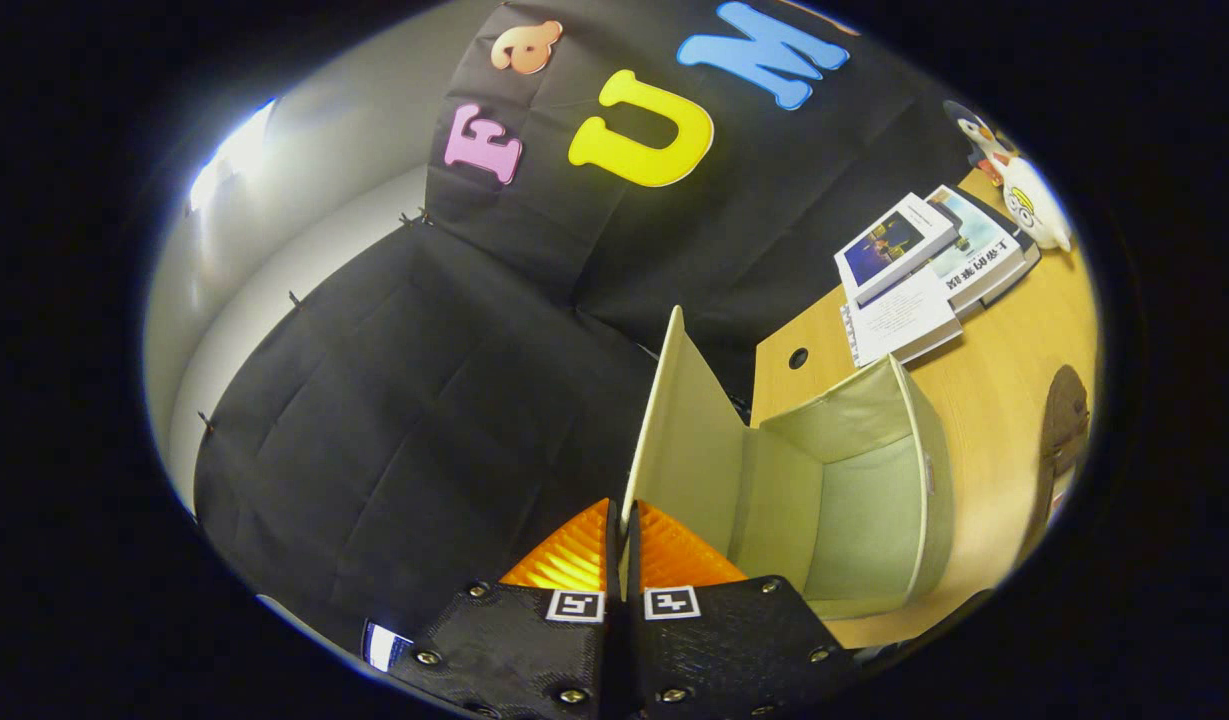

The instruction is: Open the storage box then place both shoes into the box .Put the left shoe in first, then the right shoe, with the right side of both shoes facing outward in a uniform manner.

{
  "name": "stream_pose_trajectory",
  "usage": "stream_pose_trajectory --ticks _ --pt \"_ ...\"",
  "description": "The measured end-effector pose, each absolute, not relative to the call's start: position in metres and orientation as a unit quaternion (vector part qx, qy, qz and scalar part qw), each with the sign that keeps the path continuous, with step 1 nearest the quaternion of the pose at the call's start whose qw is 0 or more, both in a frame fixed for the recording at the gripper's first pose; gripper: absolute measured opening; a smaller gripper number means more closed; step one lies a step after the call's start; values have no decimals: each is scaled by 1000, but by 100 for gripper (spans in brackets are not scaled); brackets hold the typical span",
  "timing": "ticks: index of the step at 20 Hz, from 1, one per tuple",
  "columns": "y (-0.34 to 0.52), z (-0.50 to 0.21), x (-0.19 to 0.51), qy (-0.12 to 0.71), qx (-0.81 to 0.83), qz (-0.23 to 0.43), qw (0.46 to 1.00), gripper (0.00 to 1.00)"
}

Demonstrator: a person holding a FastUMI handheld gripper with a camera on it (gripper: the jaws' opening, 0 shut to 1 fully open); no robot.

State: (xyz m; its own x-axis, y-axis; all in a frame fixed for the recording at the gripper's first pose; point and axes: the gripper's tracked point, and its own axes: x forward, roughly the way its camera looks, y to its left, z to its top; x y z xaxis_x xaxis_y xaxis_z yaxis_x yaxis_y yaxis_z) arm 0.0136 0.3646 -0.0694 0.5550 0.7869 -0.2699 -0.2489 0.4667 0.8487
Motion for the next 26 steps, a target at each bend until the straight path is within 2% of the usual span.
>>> stream_pose_trajectory --ticks 9,10,14,15,16,18,21,22,26 --pt "435 -68 8 336 312 344 819 1" --pt "445 -72 7 338 304 349 820 6" --pt "470 -74 0 340 286 374 814 6" --pt "474 -74 -2 340 281 380 813 12" --pt "480 -75 -4 339 275 387 812 12" --pt "479 -74 -4 334 257 390 819 31" --pt "468 -68 -2 309 226 388 838 93" --pt "458 -67 0 299 211 382 848 96" --pt "418 -68 8 272 162 361 877 98"
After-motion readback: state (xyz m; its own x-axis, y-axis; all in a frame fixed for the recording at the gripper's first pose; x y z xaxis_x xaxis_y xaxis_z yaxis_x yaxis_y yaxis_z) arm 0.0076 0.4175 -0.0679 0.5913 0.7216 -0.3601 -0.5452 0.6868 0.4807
